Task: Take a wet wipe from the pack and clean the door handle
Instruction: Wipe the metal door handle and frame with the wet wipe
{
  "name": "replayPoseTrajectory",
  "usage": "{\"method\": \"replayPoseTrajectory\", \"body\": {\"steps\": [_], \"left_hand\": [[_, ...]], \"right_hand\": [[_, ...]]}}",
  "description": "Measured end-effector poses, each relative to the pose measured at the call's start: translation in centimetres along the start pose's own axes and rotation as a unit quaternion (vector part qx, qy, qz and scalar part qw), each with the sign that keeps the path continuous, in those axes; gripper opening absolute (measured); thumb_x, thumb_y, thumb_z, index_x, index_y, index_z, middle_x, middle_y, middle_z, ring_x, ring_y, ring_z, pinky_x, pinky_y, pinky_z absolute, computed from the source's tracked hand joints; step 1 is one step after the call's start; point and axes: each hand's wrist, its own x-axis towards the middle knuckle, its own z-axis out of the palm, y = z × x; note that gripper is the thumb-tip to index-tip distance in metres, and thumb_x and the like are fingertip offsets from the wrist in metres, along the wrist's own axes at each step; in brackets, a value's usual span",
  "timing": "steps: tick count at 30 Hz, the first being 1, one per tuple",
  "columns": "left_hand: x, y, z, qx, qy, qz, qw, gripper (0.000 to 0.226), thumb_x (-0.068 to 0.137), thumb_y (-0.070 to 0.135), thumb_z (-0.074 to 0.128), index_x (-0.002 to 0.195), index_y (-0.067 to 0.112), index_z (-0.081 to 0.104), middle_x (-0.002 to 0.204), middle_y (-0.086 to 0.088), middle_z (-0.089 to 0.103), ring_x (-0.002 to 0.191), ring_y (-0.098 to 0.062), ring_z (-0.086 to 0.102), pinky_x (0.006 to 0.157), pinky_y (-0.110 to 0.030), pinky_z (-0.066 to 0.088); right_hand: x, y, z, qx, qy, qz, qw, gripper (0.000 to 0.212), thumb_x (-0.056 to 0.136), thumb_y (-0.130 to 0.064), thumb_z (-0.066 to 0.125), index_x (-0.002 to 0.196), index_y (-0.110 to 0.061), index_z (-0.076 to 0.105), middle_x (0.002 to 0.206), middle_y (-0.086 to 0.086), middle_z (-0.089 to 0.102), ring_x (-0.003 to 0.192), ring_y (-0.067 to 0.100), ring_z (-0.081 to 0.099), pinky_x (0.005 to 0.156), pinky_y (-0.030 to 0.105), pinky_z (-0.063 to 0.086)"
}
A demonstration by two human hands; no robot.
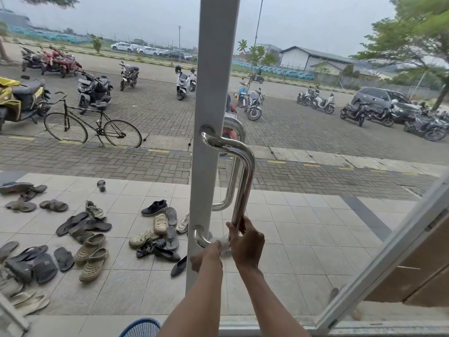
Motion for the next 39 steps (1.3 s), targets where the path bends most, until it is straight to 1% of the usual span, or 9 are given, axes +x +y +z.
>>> {"method": "replayPoseTrajectory", "body": {"steps": [3, 6, 11, 15, 17, 20, 28, 35, 39], "left_hand": [[-1.3, 1.3, -0.5, 0.074, 0.115, 0.031, 0.99, 0.068, 0.059, 0.02, 0.091, 0.111, -0.009, 0.06, 0.114, -0.026, 0.066, 0.107, -0.037, 0.063, 0.088, -0.038, 0.05], [-2.2, 1.3, -0.3, 0.125, 0.181, 0.071, 0.973, 0.063, 0.056, 0.021, 0.092, 0.103, -0.009, 0.064, 0.108, -0.027, 0.068, 0.104, -0.039, 0.063, 0.086, -0.039, 0.046], [-1.8, 1.6, -0.4, 0.13, 0.216, 0.151, 0.956, 0.033, 0.068, 0.011, 0.083, 0.095, -0.005, 0.071, 0.102, -0.025, 0.071, 0.102, -0.038, 0.064, 0.082, -0.039, 0.047], [-0.6, 3.0, -0.9, 0.218, 0.193, 0.227, 0.929, 0.018, 0.079, 0.006, 0.073, 0.095, -0.004, 0.071, 0.097, -0.022, 0.073, 0.085, -0.033, 0.069, 0.054, -0.025, 0.047], [-0.6, 3.3, -1.2, 0.304, 0.172, 0.302, 0.887, 0.011, 0.086, 0.007, 0.065, 0.088, -0.003, 0.068, 0.089, -0.022, 0.072, 0.068, -0.028, 0.066, 0.046, -0.026, 0.048], [0.4, 2.1, -2.3, 0.425, 0.122, 0.421, 0.792, 0.019, 0.092, 0.013, 0.055, 0.088, -0.002, 0.064, 0.09, -0.019, 0.067, 0.077, -0.032, 0.067, 0.066, -0.041, 0.058], [2.9, 0.9, -6.3, 0.539, -0.041, 0.575, 0.614, 0.034, 0.098, 0.007, 0.046, 0.13, 0.002, 0.056, 0.14, -0.016, 0.053, 0.131, -0.029, 0.049, 0.107, -0.038, 0.044], [4.7, 4.5, -7.8, 0.587, -0.143, 0.57, 0.556, 0.039, 0.102, 0.018, 0.042, 0.139, 0.008, 0.048, 0.152, -0.005, 0.039, 0.143, -0.015, 0.031, 0.117, -0.029, 0.027], [5.2, 6.4, -8.4, 0.602, -0.193, 0.57, 0.525, 0.044, 0.097, 0.012, 0.052, 0.141, 0.011, 0.047, 0.152, -0.001, 0.038, 0.141, -0.014, 0.033, 0.111, -0.018, 0.022]], "right_hand": [[0.0, -0.1, 0.1, 0.003, -0.001, -0.001, 1.0, 0.028, 0.077, -0.03, 0.079, 0.099, -0.015, 0.07, 0.078, -0.004, 0.075, 0.067, 0.015, 0.071, 0.062, 0.026, 0.056], [0.0, -0.1, 0.1, 0.003, -0.006, 0.003, 1.0, 0.03, 0.077, -0.031, 0.079, 0.101, -0.015, 0.07, 0.08, -0.002, 0.075, 0.07, 0.017, 0.072, 0.064, 0.028, 0.057], [0.0, 0.1, 0.0, 0.002, -0.008, 0.002, 1.0, 0.027, 0.076, -0.031, 0.079, 0.097, -0.016, 0.07, 0.078, -0.003, 0.075, 0.07, 0.016, 0.071, 0.064, 0.03, 0.057], [0.0, 0.2, 0.1, 0.007, -0.005, 0.004, 1.0, 0.026, 0.076, -0.032, 0.079, 0.096, -0.018, 0.07, 0.078, -0.004, 0.075, 0.07, 0.014, 0.071, 0.064, 0.028, 0.057], [0.1, 0.2, 0.2, 0.007, -0.004, 0.005, 1.0, 0.026, 0.076, -0.032, 0.079, 0.096, -0.018, 0.07, 0.078, -0.003, 0.075, 0.07, 0.015, 0.071, 0.064, 0.028, 0.057], [0.0, 0.2, 0.1, 0.004, -0.003, 0.007, 1.0, 0.028, 0.076, -0.033, 0.079, 0.097, -0.017, 0.07, 0.078, -0.002, 0.075, 0.069, 0.018, 0.071, 0.063, 0.031, 0.057], [-0.1, 0.0, 0.1, 0.003, 0.0, 0.003, 1.0, 0.026, 0.076, -0.031, 0.079, 0.096, -0.016, 0.071, 0.078, -0.003, 0.075, 0.068, 0.015, 0.071, 0.064, 0.024, 0.055], [-0.1, -0.3, 0.0, 0.004, -0.002, 0.004, 1.0, 0.026, 0.077, -0.03, 0.079, 0.095, -0.014, 0.071, 0.08, -0.001, 0.076, 0.07, 0.014, 0.072, 0.066, 0.017, 0.049], [-0.1, 0.0, -0.1, 0.007, -0.012, 0.015, 1.0, 0.025, 0.078, -0.034, 0.077, 0.096, -0.016, 0.071, 0.08, -0.001, 0.075, 0.073, 0.019, 0.071, 0.067, 0.029, 0.056]]}}
